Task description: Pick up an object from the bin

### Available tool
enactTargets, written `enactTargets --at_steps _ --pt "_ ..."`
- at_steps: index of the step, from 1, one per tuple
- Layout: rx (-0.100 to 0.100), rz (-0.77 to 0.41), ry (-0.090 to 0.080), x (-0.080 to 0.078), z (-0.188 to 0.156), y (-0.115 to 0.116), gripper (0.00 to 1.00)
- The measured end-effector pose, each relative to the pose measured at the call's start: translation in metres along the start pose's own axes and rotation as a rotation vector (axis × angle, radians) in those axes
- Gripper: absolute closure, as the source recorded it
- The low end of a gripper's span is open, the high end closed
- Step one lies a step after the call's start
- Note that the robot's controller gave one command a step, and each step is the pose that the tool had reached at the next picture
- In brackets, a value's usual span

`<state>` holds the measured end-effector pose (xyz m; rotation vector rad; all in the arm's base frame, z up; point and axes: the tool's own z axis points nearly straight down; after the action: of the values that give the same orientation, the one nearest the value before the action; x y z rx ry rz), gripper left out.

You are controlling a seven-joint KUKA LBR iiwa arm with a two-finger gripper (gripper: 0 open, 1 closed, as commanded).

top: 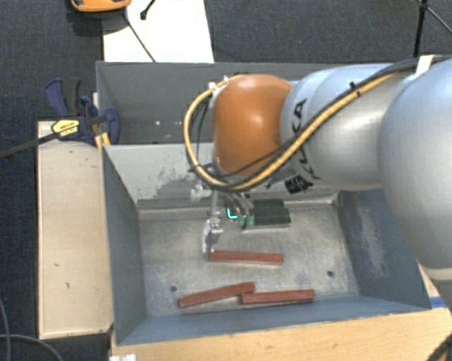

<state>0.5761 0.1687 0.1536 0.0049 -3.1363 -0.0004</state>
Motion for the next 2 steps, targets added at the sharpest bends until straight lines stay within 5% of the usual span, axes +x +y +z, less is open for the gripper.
enactTargets --at_steps 1,2 --pt "-0.001 0.004 -0.008 -0.002 -0.004 -0.001 0.00" --pt "-0.001 -0.093 -0.010 0.010 0.061 -0.061 0.00"
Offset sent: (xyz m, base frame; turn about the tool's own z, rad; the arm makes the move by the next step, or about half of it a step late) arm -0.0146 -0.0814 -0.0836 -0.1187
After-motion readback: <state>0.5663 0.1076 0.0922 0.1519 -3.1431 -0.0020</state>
